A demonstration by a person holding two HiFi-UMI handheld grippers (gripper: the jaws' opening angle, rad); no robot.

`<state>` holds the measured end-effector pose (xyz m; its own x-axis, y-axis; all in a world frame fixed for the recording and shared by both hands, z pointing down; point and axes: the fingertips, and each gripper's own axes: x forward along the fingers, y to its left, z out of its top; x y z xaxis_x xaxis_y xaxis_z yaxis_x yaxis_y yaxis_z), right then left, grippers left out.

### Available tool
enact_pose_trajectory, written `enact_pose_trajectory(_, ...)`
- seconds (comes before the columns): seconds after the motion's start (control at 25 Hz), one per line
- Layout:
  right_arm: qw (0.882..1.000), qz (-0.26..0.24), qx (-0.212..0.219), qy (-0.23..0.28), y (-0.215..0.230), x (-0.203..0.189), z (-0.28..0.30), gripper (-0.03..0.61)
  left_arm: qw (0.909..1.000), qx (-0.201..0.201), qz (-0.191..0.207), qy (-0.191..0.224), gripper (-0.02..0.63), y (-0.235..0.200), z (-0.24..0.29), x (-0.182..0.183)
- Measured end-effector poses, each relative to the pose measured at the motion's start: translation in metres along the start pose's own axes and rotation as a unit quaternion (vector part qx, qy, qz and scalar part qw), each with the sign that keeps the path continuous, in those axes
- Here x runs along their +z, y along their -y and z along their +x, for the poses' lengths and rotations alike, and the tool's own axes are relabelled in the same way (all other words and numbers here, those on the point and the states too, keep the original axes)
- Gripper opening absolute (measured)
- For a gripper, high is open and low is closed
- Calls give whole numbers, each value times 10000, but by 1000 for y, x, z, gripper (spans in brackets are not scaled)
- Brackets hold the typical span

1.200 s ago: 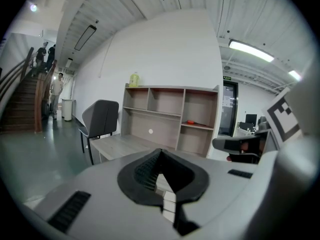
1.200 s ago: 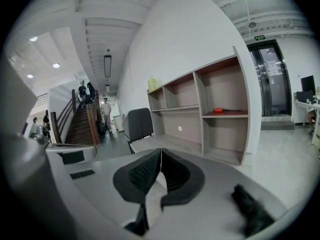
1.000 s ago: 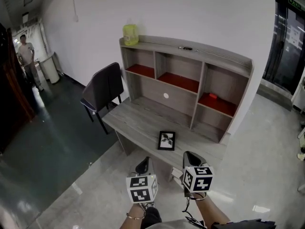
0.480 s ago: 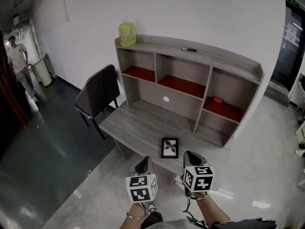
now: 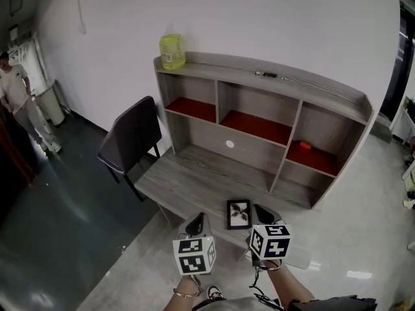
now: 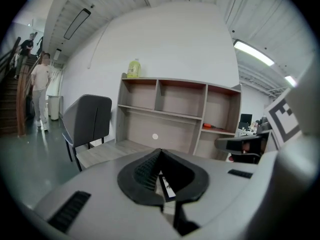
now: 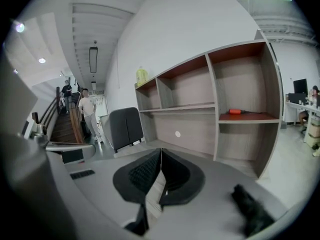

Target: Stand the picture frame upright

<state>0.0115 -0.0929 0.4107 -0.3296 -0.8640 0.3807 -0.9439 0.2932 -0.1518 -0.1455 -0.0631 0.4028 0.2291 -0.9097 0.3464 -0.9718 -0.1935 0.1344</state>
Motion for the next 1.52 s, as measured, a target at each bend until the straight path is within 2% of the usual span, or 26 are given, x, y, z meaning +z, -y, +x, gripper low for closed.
enact_pose_trajectory(0.52,9989,205,-420,59,7,19,51,32,9991,-381,182,-56,9,-28,59,24)
enact_pose_trajectory(0.76,9984,224,-512,-51,10,10,55,32,9986,-486,125,-185,9,-28,75,17)
enact_pose_trajectory(1.04,9966,275,-731,-277,38,-7,56,31,9967,-637,127,-486,9,-10,93,-4)
enact_pose_trajectory(1.36,9972,265,-589,-375,48,1,92,32,9958,-588,260,-659,9,-8,124,0)
enact_pose_trajectory(1.52,9970,292,-562,-453,51,-2,104,32,9958,-530,194,-716,9,-14,136,0)
